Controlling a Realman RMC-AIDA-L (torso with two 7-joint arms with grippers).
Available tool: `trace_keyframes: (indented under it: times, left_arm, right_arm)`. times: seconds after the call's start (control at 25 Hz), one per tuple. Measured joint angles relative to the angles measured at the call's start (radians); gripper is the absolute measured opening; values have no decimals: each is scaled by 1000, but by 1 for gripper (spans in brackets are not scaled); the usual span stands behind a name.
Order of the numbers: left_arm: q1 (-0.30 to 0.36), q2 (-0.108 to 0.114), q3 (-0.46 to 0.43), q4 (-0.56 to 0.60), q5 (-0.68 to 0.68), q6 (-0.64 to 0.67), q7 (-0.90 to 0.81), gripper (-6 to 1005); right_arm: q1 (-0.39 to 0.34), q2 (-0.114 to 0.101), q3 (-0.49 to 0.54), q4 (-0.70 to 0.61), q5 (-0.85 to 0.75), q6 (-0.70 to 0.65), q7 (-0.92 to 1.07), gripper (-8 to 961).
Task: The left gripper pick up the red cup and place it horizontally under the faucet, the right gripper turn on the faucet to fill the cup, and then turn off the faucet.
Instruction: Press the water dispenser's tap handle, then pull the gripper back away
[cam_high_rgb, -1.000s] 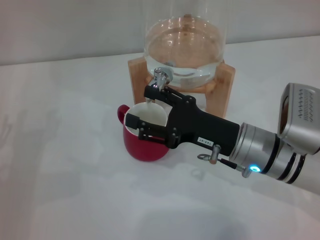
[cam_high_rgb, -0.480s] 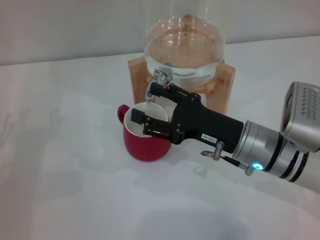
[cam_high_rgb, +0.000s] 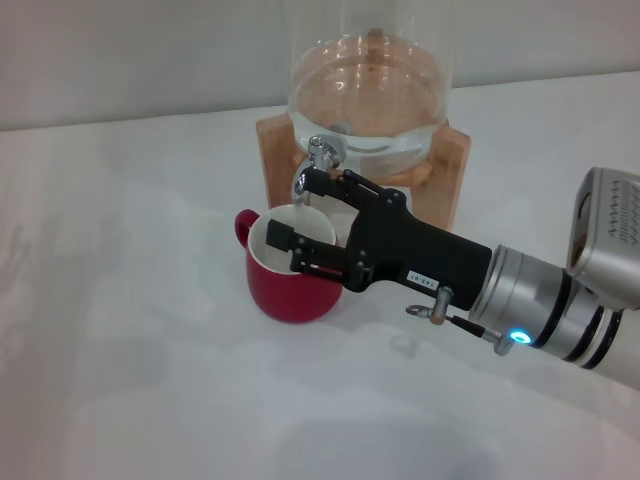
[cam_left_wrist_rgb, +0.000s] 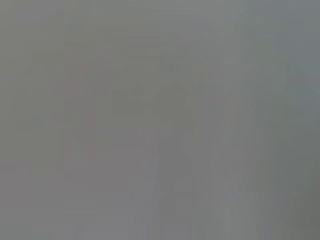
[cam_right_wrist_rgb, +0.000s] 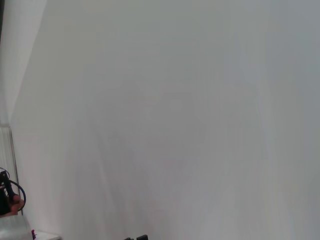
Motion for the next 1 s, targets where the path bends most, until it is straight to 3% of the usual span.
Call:
trace_keyframes:
  times: [1.0]
  left_arm:
    - [-7, 0, 6, -2, 2, 0, -3, 889]
  right_arm:
    - [-21, 0, 0, -4, 0, -4, -3, 868]
